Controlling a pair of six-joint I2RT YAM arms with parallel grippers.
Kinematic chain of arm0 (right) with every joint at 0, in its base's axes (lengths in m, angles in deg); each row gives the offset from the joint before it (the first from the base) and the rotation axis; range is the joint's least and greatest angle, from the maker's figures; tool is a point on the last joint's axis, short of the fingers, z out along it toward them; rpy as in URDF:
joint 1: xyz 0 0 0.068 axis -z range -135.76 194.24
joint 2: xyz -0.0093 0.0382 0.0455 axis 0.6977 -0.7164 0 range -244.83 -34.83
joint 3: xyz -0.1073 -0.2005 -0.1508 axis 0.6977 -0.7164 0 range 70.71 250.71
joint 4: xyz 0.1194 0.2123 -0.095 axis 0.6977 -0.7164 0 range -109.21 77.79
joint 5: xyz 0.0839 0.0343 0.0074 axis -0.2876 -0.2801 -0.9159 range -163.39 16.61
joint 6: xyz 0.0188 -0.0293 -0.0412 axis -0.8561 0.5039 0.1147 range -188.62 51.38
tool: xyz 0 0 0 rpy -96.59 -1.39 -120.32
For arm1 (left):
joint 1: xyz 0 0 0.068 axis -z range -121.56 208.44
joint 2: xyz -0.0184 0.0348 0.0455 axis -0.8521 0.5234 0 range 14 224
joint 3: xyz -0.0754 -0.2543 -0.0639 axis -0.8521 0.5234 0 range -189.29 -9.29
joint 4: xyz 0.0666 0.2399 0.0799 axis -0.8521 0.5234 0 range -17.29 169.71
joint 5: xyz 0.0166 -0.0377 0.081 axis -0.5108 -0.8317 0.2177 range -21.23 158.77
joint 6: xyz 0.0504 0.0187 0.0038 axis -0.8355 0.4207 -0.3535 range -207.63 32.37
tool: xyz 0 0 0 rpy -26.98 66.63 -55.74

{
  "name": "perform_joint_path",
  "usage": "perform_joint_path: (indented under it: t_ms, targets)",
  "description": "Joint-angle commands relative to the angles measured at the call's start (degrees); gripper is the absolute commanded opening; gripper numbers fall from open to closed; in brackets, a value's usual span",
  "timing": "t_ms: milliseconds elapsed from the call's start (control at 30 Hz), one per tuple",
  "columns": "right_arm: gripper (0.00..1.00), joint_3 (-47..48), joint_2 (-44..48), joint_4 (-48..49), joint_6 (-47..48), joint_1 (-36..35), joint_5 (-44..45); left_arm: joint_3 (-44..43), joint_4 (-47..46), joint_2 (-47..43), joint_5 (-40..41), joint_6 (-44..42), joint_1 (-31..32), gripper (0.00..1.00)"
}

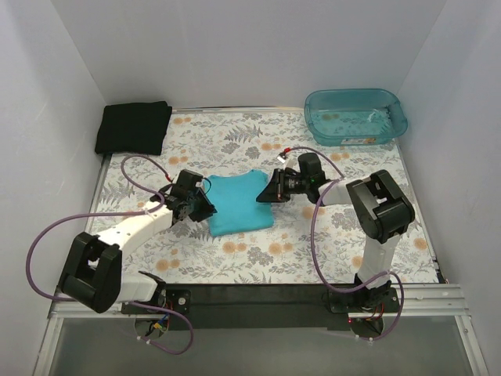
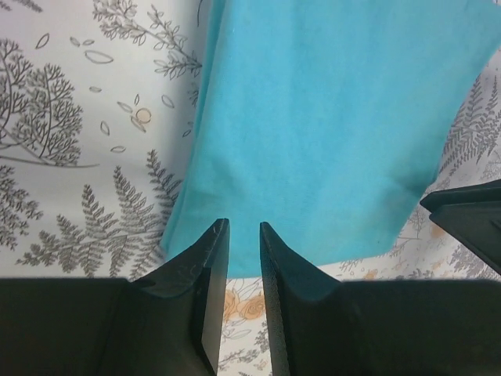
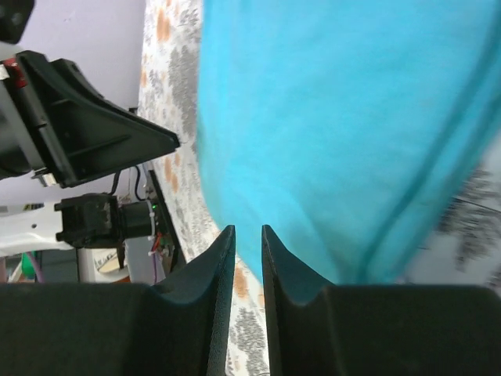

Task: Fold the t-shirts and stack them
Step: Fold the tshirt

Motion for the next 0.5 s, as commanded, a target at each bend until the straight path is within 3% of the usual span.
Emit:
perform_joint_path:
  t_ms: [0, 200, 333, 467]
  targets:
    - [0.23, -1.5, -2.3, -0.4, 3.0, 2.2, -0.7, -1.4, -2.0, 3.1, 2.6, -0.8, -0.2, 0.24]
    - [0.22, -2.9, -6.3, -0.4, 6.0, 4.5, 1.5, 0.8, -4.8, 9.4, 2.2, -0.1, -0.8, 0.24]
    - [0.22, -3.9, -3.7, -1.9, 9.3, 5.8, 2.6, 0.8, -4.1, 7.1, 2.7, -0.7, -1.0, 0.24]
    - [0.24, -0.9, 1.3, -14.6, 16.8, 5.7, 7.7, -1.3, 0.6, 1.3, 7.2, -3.0, -1.0, 0.31]
